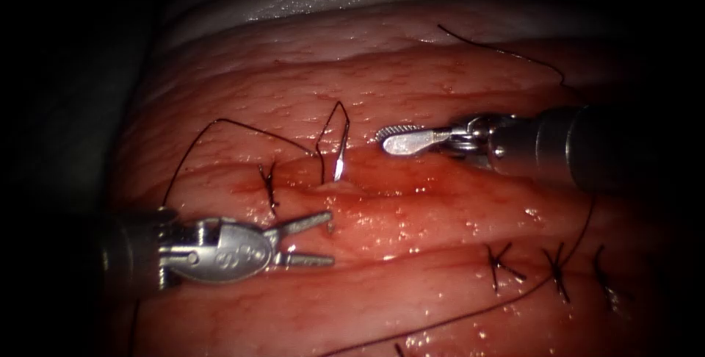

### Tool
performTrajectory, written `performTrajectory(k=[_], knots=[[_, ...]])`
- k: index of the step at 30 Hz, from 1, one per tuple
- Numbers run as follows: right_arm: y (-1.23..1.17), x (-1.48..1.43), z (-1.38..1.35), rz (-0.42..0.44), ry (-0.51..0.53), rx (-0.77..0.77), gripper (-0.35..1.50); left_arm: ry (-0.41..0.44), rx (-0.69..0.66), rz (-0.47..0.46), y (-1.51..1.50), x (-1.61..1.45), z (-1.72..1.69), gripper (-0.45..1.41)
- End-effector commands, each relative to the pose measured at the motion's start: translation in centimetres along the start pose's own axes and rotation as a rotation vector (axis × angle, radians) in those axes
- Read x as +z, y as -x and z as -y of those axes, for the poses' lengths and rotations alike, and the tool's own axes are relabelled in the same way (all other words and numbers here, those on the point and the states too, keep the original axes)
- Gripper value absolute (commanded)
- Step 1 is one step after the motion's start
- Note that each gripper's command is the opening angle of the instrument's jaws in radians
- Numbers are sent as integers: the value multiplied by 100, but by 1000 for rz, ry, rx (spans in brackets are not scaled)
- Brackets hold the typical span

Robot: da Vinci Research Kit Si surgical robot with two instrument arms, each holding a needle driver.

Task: Wound Closure
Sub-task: With the left end-effector grasp the needle near the tip and pull it through the skin.

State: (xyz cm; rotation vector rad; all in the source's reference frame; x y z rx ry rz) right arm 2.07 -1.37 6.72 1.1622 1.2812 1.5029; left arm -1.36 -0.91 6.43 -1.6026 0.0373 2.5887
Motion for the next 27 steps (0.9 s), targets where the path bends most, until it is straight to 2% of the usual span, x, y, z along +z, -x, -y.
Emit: performTrajectory(k=[1, 6, 7, 8, 9, 10, 19, 22, 23, 24, 27], knots=[[3, 6, -5, 0, 0, -2, 95, 14, 2, 5, 3, 10, -2, 31], [9, 5, -6, -2, 1, -7, 91, 43, 7, 9, 10, 21, 3, 26], [11, 5, -7, -2, 1, -9, 86, 49, 14, 5, 12, 24, 5, 5], [11, 5, -7, -2, 1, -9, 86, 49, 14, 5, 12, 24, 5, 5], [12, 5, -7, -2, 1, -10, 84, 60, -2, 3, 14, 26, 7, -28], [14, 5, -8, -3, 1, -12, 81, 87, -12, 1, 16, 27, 10, -45], [29, 3, -11, -2, -1, -26, 69, 214, -162, -107, 16, 22, 21, -45], [34, 3, -11, -2, -2, -29, 61, 263, -275, -147, 11, 17, 28, -45], [37, 3, -9, 10, -16, -30, 56, 284, -368, -181, 7, 13, 35, -45], [37, 3, -9, 10, -16, -30, 56, 284, -368, -181, 7, 13, 35, -45], [40, 3, -5, 25, -21, -30, 56, 325, -511, -228, 1, 8, 43, -45]])
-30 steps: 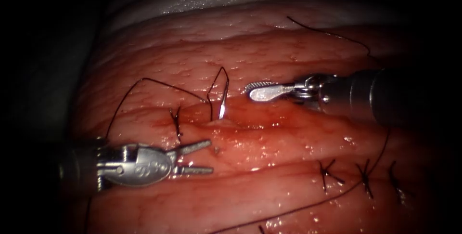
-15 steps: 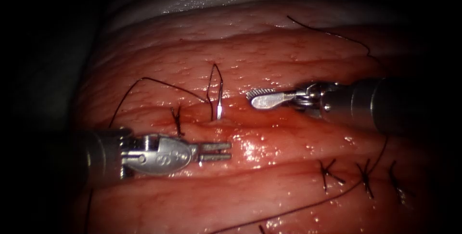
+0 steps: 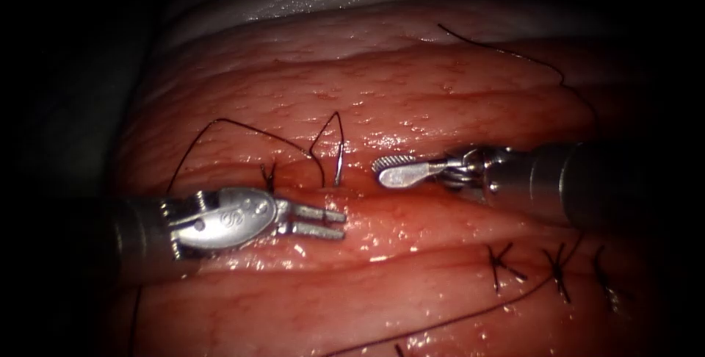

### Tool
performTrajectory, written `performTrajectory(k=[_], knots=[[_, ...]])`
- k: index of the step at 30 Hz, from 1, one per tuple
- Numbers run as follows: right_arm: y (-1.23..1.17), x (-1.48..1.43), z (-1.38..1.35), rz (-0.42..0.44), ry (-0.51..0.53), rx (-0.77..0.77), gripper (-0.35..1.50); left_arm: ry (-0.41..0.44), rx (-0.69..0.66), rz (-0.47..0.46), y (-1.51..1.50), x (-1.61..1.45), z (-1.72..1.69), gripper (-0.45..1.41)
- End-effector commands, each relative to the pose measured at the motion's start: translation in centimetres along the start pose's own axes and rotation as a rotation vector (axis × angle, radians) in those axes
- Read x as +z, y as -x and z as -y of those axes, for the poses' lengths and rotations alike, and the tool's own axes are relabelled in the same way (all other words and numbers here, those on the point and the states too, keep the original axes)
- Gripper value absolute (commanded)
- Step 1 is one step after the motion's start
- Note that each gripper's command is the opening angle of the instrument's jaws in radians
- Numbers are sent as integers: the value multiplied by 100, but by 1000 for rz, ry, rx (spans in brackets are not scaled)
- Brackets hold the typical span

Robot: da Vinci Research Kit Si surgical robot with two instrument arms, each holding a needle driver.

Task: Wound Closure
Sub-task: With the left end-effector grasp the needle near the tip and pull it through the skin, then with the right gripper pull the suture through the skin until only a short amount remains on the other side.

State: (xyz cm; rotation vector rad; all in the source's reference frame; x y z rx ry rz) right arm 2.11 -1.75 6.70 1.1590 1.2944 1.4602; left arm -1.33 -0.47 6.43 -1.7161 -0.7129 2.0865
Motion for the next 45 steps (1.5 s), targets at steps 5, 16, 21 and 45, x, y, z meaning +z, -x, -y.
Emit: performTrajectory(k=[5, 16, 21, 45], knots=[[3, 9, -1, 9, -8, 0, 56, 65, -197, -83, -10, 1, 8, -45], [-9, 10, 14, 33, -10, -254, 64, 281, -487, -171, -53, -39, -19, -45], [-11, 14, 44, 83, 27, -399, 26, 331, -497, -219, -81, -69, -39, -45], [38, 62, 36, 239, 102, -850, 100, 243, -103, -317, -102, -85, -137, -45]])
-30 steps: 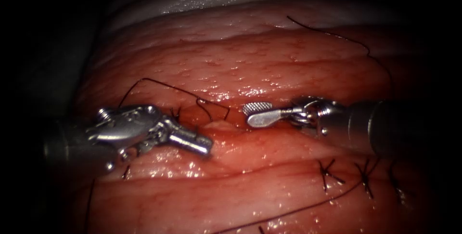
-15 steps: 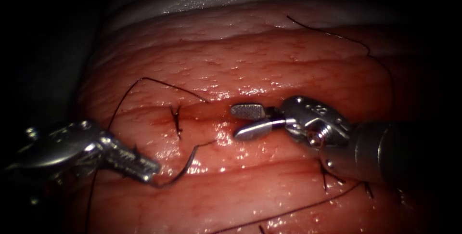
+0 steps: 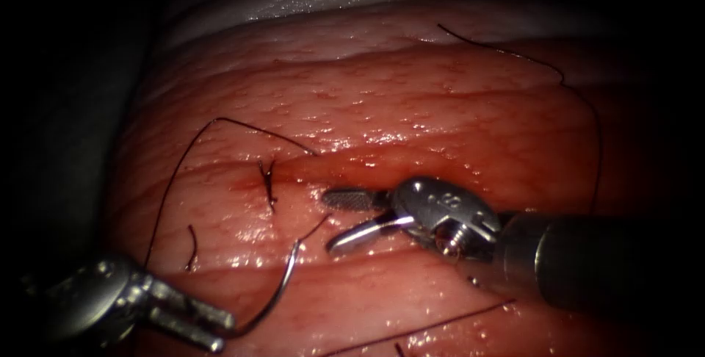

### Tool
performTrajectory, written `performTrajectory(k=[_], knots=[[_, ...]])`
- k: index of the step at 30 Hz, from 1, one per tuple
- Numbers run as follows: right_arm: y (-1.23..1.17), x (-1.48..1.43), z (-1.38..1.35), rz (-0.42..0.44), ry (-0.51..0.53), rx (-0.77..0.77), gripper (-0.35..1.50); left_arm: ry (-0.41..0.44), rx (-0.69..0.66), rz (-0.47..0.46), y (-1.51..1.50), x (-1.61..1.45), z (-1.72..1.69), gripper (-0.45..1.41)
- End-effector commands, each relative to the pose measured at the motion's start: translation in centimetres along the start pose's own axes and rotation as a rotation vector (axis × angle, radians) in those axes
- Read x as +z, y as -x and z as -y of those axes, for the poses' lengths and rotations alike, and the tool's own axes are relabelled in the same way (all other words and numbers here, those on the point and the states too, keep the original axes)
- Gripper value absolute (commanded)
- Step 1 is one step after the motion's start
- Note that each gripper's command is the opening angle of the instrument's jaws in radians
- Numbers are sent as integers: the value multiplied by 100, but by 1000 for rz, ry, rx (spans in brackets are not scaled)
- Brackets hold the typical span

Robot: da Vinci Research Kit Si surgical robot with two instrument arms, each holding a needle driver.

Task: Wound Closure
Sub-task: With the right gripper pull the suture through the skin until only a short amount remains on the other side.

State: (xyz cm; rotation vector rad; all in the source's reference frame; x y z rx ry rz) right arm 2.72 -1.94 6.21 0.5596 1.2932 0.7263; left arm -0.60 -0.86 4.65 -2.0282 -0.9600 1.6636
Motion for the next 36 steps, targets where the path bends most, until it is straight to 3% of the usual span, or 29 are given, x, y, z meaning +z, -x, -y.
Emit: performTrajectory(k=[1, 5, 9, 11, 12, 14, 15, 18, 19, 20, 21, 22, 23, 25, 26, 31, 36], knots=[[11, 13, -9, 7, 1, -5, 100, -1, 7, -4, 5, 4, 2, -45], [26, 19, -14, 51, 7, -23, 88, -9, 46, -25, 4, 8, -11, -45], [34, 19, -8, 75, 5, -22, 54, -29, 142, -36, 1, 15, -23, -45], [36, 18, -6, 87, 5, -19, 53, -62, 214, -23, -1, 18, -27, -45], [37, 17, -5, 90, 5, -20, 51, -95, 279, -5, -3, 19, -30, -45], [38, 15, -5, 94, 10, -15, 24, -230, 521, 90, -10, 25, -41, -45], [37, 15, -5, 94, 10, -15, 14, -257, 555, 112, -11, 26, -43, -45], [32, 16, -5, 93, 11, -10, 9, -319, 645, 170, -12, 29, -47, -45], [31, 16, -4, 96, 11, -8, 11, -343, 679, 188, -12, 30, -47, -45], [27, 16, -1, 93, 10, -4, 27, -372, 714, 207, -11, 31, -47, -45], [27, 16, -1, 93, 10, -4, 27, -372, 714, 207, -11, 31, -47, -45], [24, 16, 0, 93, 13, -2, 44, -382, 724, 217, -11, 31, -47, -45], [17, 14, 1, 77, 35, -18, 83, -400, 731, 227, -9, 32, -46, -45], [10, 10, 1, 48, 58, -42, 100, -385, 735, 217, -5, 33, -45, -45], [-1, 7, 0, 17, 83, -62, 118, -385, 738, 216, -1, 35, -42, -45], [-17, 3, -1, -17, 115, -84, 131, -374, 744, 235, 6, 39, -39, -45], [-22, 5, -1, -19, 122, -107, 131, -349, 733, 243, 10, 42, -39, -45]])
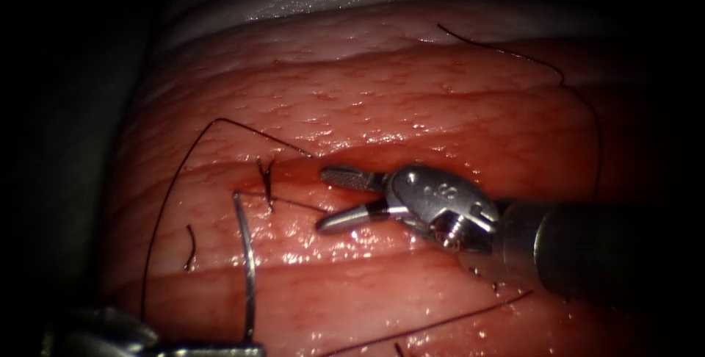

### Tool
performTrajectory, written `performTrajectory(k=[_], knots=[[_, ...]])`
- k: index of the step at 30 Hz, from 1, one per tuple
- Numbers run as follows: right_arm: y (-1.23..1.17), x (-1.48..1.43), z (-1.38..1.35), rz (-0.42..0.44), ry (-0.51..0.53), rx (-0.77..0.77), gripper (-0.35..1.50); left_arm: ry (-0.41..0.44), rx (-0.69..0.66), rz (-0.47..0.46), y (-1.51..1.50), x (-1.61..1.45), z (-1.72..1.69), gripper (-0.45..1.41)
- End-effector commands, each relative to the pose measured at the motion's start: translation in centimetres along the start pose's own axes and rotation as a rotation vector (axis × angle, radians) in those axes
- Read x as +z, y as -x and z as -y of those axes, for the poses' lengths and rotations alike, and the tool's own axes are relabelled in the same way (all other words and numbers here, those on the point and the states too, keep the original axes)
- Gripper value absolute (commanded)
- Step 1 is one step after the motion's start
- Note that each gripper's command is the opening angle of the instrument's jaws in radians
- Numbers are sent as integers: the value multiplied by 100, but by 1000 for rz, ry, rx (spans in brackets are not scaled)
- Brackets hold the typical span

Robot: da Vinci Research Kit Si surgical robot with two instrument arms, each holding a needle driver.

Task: Wound Closure
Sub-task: With the right gripper pull the suture through the skin until only a short amount remains on the other side.

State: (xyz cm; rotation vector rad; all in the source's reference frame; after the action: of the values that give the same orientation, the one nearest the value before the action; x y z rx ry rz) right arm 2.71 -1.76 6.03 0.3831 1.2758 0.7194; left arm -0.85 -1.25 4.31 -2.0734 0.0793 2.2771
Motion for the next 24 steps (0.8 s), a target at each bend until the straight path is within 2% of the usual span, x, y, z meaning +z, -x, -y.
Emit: performTrajectory(k=[1, 5, 8, 11, 13, 14, 16, 17, 21, 24], knots=[[4, 9, 0, -1, -1, -8, 131, 3, -2, -5, 5, 5, -1, -45], [2, 10, 5, -2, 0, -19, 135, 19, -8, -18, 9, 6, 1, -45], [2, 10, 10, 21, -2, -24, 128, 21, -10, -21, 13, 6, 4, -45], [7, 11, 14, 52, -11, -40, 113, 22, -14, -23, 18, 6, 9, -45], [9, 11, 15, 58, -28, -44, 88, 23, -15, -23, 18, 5, 9, -45], [13, 11, 17, 78, -49, -51, 0, 22, -15, -22, 16, 5, 9, -45], [16, 13, 17, 87, -49, -55, -18, 24, -15, -25, 15, 4, 8, -45], [18, 14, 16, 87, -48, -57, -35, 26, -14, -27, 14, 4, 8, -45], [23, 16, 17, 89, -46, -50, -35, 51, -11, -62, 6, 3, 4, -45], [18, 14, 21, 113, -49, 69, -35, 67, -8, -85, 2, 4, 1, -45]])
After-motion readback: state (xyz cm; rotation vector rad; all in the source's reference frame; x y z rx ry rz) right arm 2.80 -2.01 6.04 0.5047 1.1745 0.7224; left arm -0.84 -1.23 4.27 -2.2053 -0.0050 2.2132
